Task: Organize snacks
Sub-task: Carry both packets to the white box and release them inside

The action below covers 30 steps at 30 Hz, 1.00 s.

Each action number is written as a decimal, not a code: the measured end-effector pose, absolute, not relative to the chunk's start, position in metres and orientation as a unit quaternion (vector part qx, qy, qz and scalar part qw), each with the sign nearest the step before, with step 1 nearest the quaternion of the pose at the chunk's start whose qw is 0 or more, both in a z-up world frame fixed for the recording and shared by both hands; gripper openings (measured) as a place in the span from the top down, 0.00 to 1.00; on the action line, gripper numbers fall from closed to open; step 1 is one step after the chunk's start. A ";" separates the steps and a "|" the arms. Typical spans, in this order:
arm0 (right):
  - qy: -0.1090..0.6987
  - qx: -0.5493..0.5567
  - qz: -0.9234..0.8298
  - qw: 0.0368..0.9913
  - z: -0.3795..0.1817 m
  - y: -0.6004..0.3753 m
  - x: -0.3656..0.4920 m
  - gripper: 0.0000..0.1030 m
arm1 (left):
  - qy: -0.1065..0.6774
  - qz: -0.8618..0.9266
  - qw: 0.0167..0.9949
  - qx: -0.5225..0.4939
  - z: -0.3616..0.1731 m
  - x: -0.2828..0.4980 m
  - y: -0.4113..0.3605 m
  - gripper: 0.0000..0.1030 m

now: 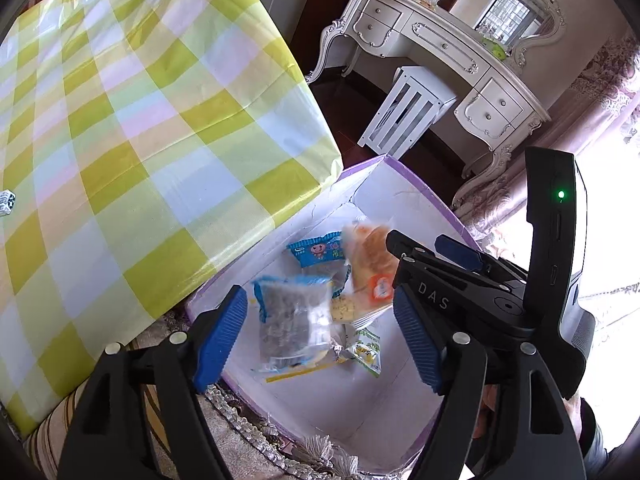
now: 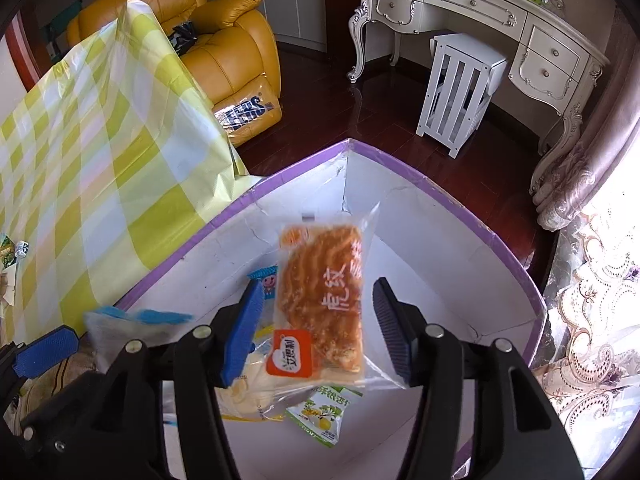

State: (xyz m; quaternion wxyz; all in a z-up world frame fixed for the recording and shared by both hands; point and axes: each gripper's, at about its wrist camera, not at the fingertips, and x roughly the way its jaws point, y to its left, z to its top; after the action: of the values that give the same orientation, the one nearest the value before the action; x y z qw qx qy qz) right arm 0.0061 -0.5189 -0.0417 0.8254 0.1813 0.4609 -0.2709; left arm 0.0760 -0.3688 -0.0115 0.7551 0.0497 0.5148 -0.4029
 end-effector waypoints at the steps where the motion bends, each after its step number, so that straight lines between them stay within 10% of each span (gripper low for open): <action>1: 0.460 0.180 -0.271 0.826 -0.040 -0.518 0.007 0.38 | 0.514 -0.402 0.756 0.050 -0.011 0.076 -0.368 0.29; 30: 0.444 0.118 -0.204 0.864 0.007 -0.431 0.042 0.27 | 0.462 -0.319 0.827 -0.026 0.026 0.099 -0.253 0.28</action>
State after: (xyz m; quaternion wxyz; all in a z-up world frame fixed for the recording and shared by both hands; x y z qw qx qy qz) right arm 0.0424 -0.4308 0.0068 0.8644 0.1178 0.4441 -0.2041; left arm 0.0993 -0.2533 0.0262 0.8270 -0.0259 0.4624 -0.3188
